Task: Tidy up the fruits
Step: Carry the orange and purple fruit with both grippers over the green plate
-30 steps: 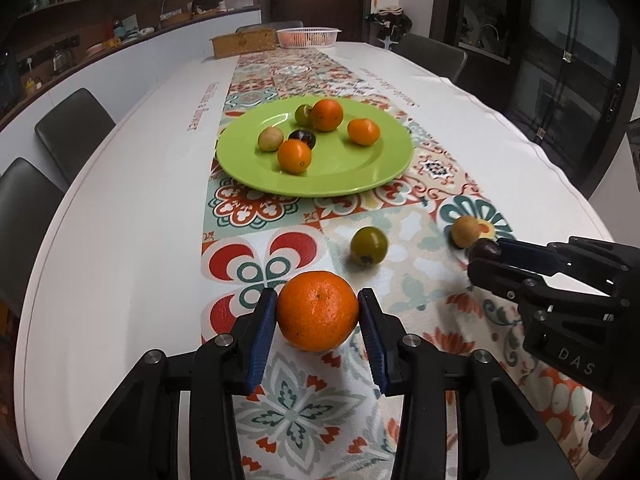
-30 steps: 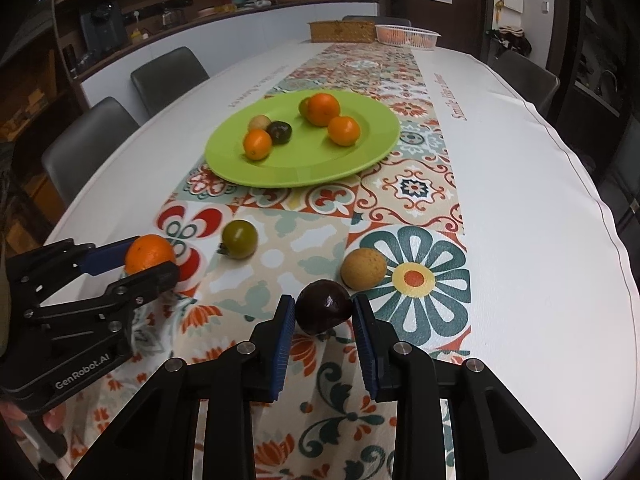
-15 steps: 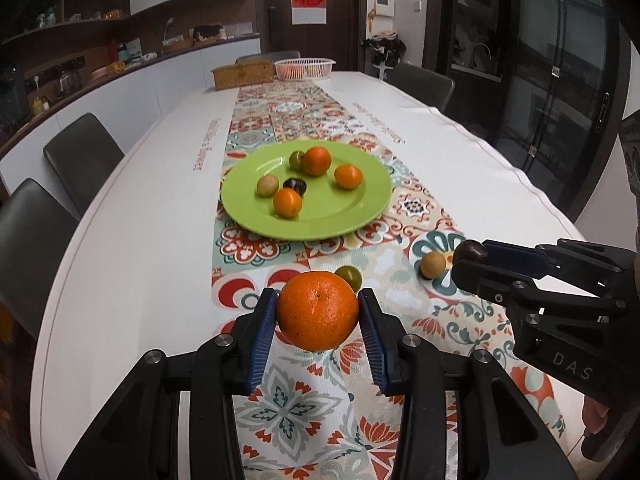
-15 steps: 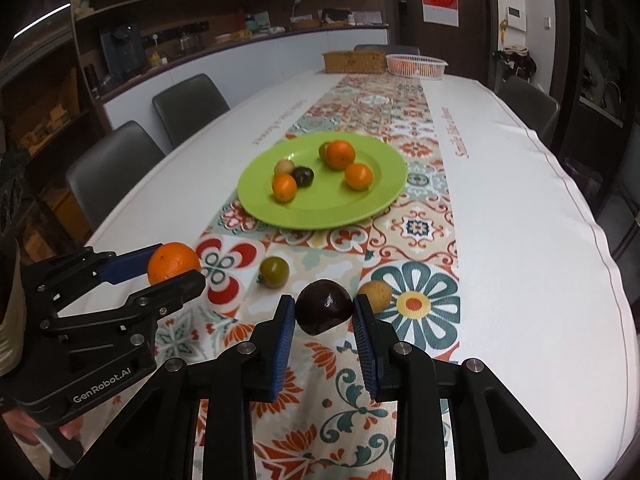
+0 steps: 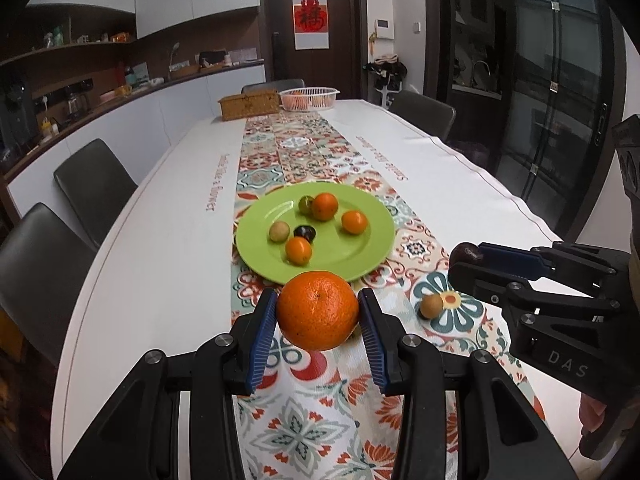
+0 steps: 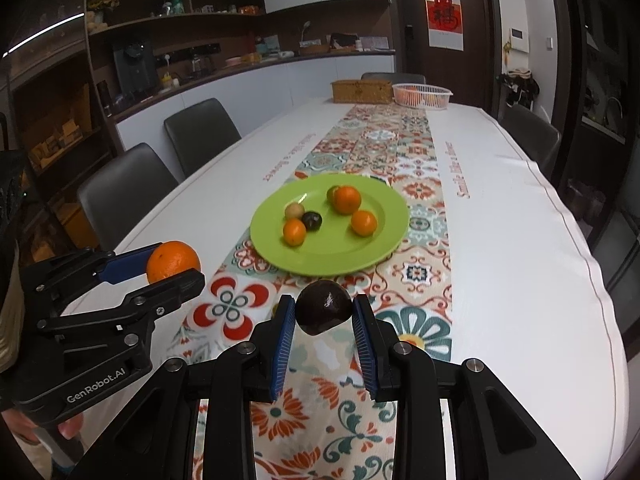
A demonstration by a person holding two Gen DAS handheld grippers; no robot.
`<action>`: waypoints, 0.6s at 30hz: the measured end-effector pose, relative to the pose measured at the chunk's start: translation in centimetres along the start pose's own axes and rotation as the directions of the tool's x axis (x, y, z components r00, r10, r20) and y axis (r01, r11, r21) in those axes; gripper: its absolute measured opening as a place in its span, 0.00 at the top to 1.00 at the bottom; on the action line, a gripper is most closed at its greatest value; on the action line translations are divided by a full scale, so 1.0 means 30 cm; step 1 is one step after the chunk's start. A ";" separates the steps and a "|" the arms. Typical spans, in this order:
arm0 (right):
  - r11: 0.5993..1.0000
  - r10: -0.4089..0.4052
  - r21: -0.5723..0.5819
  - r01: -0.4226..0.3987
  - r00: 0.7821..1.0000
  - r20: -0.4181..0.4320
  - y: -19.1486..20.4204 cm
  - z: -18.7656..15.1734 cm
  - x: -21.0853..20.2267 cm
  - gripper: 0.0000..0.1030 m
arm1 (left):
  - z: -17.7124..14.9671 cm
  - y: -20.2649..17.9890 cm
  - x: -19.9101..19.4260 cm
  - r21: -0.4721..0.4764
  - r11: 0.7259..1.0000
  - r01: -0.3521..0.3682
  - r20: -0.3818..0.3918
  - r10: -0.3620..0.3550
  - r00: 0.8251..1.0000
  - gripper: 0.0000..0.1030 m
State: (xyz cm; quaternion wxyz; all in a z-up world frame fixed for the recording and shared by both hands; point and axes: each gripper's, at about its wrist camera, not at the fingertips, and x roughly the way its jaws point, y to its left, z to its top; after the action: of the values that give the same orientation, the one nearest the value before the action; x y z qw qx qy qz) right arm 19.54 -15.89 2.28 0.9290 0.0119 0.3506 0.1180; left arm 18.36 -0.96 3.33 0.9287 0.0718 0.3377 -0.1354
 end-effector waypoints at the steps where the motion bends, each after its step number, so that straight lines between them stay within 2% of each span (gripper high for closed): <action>1: 1.000 0.000 -0.002 0.000 1.000 0.005 0.001 0.007 -0.002 0.70 | 0.006 0.003 -0.002 -0.001 1.000 -0.001 0.004 0.001 1.000 0.60; 18: 0.999 0.000 -0.032 0.001 0.999 0.043 -0.021 0.168 0.070 0.70 | 0.147 0.057 0.064 -0.017 1.000 0.008 0.033 -0.007 0.999 0.60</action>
State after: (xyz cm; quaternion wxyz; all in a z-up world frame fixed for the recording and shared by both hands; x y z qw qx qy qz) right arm 24.50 -15.72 4.65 0.9363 -0.0003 0.3288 0.1231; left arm 22.97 -0.71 5.53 0.9342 0.0602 0.3237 -0.1372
